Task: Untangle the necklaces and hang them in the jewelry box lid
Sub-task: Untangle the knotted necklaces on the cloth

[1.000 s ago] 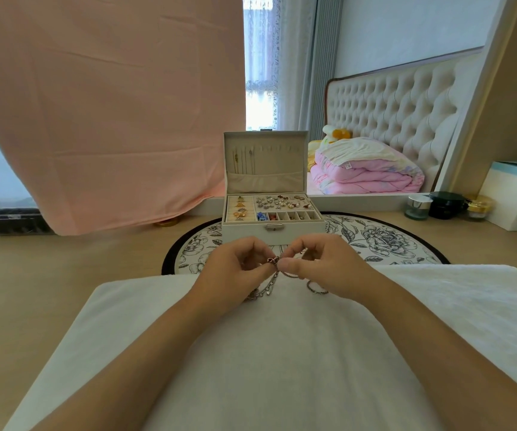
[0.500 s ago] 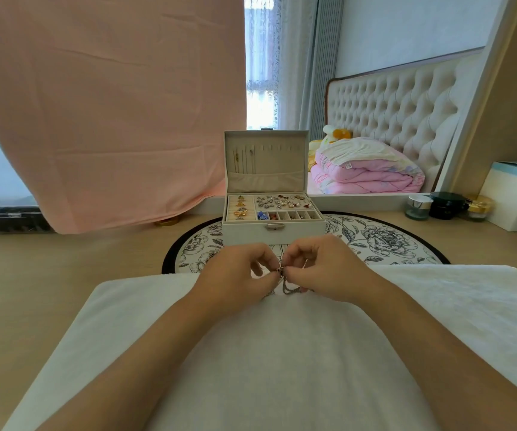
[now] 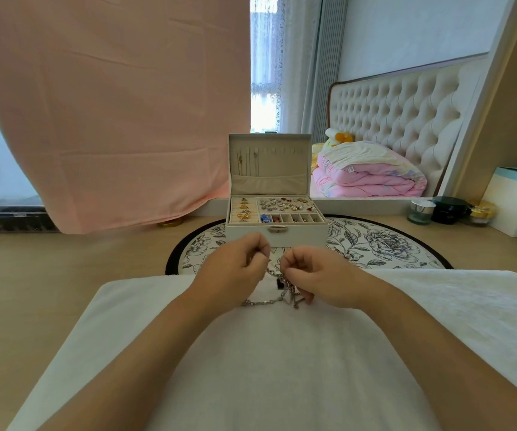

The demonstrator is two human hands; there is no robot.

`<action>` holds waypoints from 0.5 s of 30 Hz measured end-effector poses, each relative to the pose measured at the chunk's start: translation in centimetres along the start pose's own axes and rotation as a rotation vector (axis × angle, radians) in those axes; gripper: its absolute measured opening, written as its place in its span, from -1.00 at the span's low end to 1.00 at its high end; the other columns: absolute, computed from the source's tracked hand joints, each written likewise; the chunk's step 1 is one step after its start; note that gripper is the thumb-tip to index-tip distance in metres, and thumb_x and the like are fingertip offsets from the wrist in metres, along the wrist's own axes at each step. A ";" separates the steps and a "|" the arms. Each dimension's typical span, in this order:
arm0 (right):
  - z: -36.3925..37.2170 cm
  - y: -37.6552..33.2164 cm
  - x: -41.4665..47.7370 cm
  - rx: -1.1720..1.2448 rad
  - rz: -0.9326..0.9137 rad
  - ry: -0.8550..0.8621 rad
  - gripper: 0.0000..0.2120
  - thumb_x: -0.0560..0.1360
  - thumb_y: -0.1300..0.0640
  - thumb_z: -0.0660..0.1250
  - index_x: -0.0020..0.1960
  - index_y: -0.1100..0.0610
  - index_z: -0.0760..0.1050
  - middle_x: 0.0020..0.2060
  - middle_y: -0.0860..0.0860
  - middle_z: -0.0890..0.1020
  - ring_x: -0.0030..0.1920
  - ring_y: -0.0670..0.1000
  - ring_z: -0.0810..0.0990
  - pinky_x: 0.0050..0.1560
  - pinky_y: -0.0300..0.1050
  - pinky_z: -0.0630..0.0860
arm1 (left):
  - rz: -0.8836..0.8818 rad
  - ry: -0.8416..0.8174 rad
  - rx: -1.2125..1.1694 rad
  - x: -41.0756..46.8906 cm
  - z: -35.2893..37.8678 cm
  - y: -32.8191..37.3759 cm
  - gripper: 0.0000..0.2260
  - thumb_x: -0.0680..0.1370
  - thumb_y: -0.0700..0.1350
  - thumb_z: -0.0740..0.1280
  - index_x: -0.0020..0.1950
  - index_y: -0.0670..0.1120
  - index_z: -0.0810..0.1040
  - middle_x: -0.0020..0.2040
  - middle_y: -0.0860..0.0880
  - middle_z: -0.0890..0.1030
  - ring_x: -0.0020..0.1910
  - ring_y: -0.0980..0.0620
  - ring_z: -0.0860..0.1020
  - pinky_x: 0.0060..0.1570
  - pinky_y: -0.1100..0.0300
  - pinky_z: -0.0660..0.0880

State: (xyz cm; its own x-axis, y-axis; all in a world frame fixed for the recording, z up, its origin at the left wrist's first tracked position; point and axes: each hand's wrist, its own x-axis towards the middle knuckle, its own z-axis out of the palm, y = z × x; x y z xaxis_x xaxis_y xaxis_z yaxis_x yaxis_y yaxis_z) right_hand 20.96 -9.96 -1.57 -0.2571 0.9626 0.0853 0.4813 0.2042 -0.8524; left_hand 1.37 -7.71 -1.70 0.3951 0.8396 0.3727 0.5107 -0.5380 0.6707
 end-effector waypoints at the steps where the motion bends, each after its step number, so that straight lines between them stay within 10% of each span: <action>1: 0.0 0.0 0.0 0.012 -0.009 0.011 -0.87 0.59 0.27 0.29 -0.08 0.11 0.56 -0.35 0.04 0.50 -0.38 0.03 0.46 -0.34 -0.08 0.53 | -0.001 -0.003 -0.010 0.0 -0.1 -0.1 -0.86 0.59 -0.06 0.21 -0.07 0.15 0.52 -0.21 0.09 0.62 -0.27 0.07 0.56 -0.19 -0.04 0.56; 6: -0.2 0.1 0.2 0.167 -0.062 0.137 -0.93 0.56 0.28 0.38 -0.07 0.15 0.60 -0.40 0.18 0.56 -0.43 0.10 0.53 -0.37 -0.10 0.51 | -0.045 -0.086 -0.134 0.0 0.6 0.0 -0.81 0.56 0.05 0.41 0.17 0.11 0.66 -0.03 0.19 0.70 -0.06 0.24 0.64 0.06 0.12 0.60; 15: -0.3 -0.3 0.0 -0.052 -0.070 0.180 -0.93 0.52 0.19 0.46 -0.02 0.05 0.65 -0.44 -0.14 0.61 -0.47 -0.11 0.50 -0.42 -0.29 0.42 | -0.171 0.032 -0.164 0.2 0.8 -0.1 -0.96 0.46 -0.01 0.51 -0.19 0.12 0.70 -0.30 0.17 0.68 -0.24 0.15 0.64 -0.08 0.09 0.59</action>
State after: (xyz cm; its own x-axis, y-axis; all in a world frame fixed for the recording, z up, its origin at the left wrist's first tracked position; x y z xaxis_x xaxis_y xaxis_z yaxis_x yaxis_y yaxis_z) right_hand 21.07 -10.00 -1.17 -0.1394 0.9611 0.2385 0.5116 0.2761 -0.8137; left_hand 2.00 -7.58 -2.20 0.2877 0.9208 0.2632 0.4363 -0.3707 0.8199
